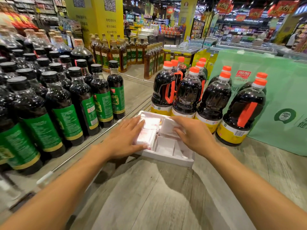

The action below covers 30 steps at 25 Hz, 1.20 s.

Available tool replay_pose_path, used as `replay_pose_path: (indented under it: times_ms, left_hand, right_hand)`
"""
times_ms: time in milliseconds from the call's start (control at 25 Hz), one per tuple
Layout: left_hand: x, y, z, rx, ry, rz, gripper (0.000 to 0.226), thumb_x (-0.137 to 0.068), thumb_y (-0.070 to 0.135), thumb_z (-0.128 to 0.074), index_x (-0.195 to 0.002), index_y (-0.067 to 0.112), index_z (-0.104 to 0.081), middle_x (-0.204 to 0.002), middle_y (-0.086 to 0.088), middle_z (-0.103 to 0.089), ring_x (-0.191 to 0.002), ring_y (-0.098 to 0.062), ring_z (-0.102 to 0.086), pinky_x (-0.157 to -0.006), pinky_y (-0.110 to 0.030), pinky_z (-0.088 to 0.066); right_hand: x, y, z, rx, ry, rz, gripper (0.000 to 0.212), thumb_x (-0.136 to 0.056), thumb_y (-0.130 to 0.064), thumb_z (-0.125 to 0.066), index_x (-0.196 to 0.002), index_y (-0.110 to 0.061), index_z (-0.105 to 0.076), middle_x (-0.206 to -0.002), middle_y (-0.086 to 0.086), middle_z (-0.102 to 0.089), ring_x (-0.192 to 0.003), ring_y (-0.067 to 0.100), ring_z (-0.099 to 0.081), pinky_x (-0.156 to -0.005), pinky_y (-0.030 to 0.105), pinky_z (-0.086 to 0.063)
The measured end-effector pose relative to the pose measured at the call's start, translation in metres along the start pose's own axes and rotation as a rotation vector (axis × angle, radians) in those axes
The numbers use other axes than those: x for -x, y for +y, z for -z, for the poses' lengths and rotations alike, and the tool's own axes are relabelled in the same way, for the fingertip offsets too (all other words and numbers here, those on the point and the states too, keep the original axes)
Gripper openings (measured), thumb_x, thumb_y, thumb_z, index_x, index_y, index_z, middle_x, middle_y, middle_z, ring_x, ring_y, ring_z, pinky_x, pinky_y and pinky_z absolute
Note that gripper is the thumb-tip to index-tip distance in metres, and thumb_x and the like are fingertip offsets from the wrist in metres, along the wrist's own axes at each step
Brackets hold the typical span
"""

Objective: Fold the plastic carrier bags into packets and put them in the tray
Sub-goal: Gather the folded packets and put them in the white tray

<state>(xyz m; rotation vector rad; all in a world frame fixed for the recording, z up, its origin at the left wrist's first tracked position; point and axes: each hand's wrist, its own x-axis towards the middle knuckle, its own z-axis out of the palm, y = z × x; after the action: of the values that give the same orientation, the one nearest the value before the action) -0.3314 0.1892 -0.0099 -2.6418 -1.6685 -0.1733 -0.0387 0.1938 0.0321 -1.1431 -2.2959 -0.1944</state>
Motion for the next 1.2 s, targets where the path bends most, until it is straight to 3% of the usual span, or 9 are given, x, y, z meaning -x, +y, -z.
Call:
replay_pose_path:
  times_ms: [200,360,760,960,1200]
  left_hand:
    - [0.002,0.002,-0.005,0.022,-0.001,0.009,0.101,-0.091,0.084,-0.031,-0.162,0.025,0.008,-0.169,0.0,0.017,-0.156,-0.017,0.011,-0.128,-0.047,-0.004]
    - [0.002,0.003,-0.005,0.046,0.003,0.005,0.1,-0.092,0.081,-0.034,-0.163,0.025,0.007,-0.169,0.001,0.016,-0.156,-0.017,0.011,-0.128,-0.049,-0.005]
    - [0.001,0.0,-0.011,0.083,0.046,0.0,0.102,-0.088,0.085,-0.033,-0.163,0.026,0.002,-0.17,0.002,0.013,-0.157,-0.017,0.009,-0.128,-0.049,-0.006]
    - [-0.001,0.001,-0.015,0.099,0.057,0.005,0.102,-0.089,0.082,-0.037,-0.163,0.026,0.005,-0.169,0.003,0.018,-0.156,-0.017,0.013,-0.127,-0.046,0.0]
    - [0.0,0.003,-0.017,0.164,0.074,-0.006,0.1,-0.09,0.078,-0.041,-0.163,0.028,0.005,-0.169,0.007,0.021,-0.156,-0.015,0.014,-0.126,-0.044,-0.003]
  right_hand:
    - [0.002,0.004,-0.021,0.132,0.009,0.088,0.044,-0.086,-0.011,-0.076,-0.127,-0.013,-0.061,-0.103,0.007,-0.066,-0.094,0.033,-0.062,-0.066,0.042,-0.055]
    - [0.01,0.007,-0.035,0.216,0.05,0.142,0.05,-0.082,-0.016,-0.081,-0.127,-0.008,-0.061,-0.103,0.008,-0.063,-0.091,0.031,-0.06,-0.072,0.041,-0.052]
    - [0.006,0.017,-0.033,0.147,-0.049,0.059,0.058,-0.087,-0.026,-0.076,-0.141,-0.027,-0.056,-0.094,0.003,-0.062,-0.089,0.032,-0.06,-0.069,0.044,-0.053]
    - [0.019,0.012,-0.043,0.189,-0.031,0.076,0.054,-0.099,-0.034,-0.056,-0.15,-0.02,-0.046,-0.102,0.004,-0.058,-0.089,0.028,-0.052,-0.071,0.04,-0.046]
    - [0.028,0.006,-0.041,0.388,-0.174,0.129,0.061,-0.105,-0.047,-0.02,-0.156,-0.016,-0.029,-0.122,0.002,-0.05,-0.1,0.024,-0.045,-0.083,0.039,-0.042]
